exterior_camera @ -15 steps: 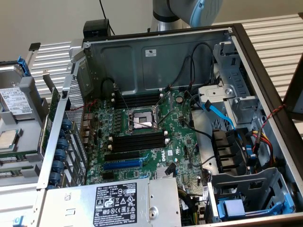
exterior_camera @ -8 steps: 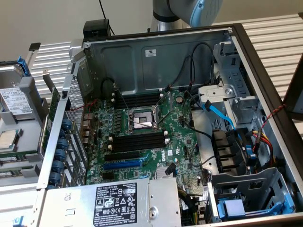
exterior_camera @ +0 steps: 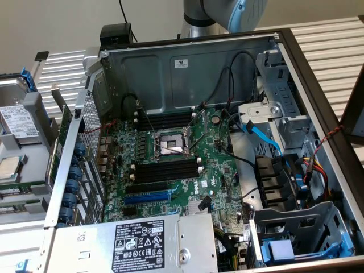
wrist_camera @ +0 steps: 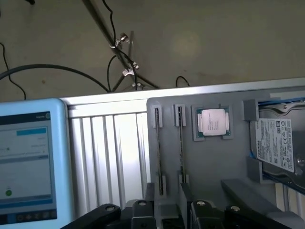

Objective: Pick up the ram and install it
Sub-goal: 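Pick up the ram and move it above insertion slot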

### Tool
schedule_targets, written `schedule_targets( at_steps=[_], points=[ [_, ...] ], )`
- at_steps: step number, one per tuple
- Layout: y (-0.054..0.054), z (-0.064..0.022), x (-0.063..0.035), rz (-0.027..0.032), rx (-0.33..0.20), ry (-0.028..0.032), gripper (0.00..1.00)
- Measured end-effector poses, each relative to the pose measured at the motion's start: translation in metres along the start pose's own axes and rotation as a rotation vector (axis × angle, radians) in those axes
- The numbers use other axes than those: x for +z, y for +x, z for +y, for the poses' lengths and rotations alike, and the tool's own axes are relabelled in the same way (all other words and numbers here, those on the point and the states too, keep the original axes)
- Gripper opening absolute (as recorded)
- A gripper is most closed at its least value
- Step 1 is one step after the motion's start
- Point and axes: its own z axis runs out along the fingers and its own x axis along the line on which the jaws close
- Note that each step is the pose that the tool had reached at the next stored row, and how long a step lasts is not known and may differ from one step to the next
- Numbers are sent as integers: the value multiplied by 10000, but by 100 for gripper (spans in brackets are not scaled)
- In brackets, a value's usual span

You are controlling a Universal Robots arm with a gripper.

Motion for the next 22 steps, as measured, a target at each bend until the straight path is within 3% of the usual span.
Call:
schedule_targets(
  at_steps=[11,18,22],
  points=[
    [0,-2,192,2,-76,-19,36],
    [4,-4,308,12,-1079,-17,36],
    [3,-4,364,13,-1231,-17,36]
  ],
)
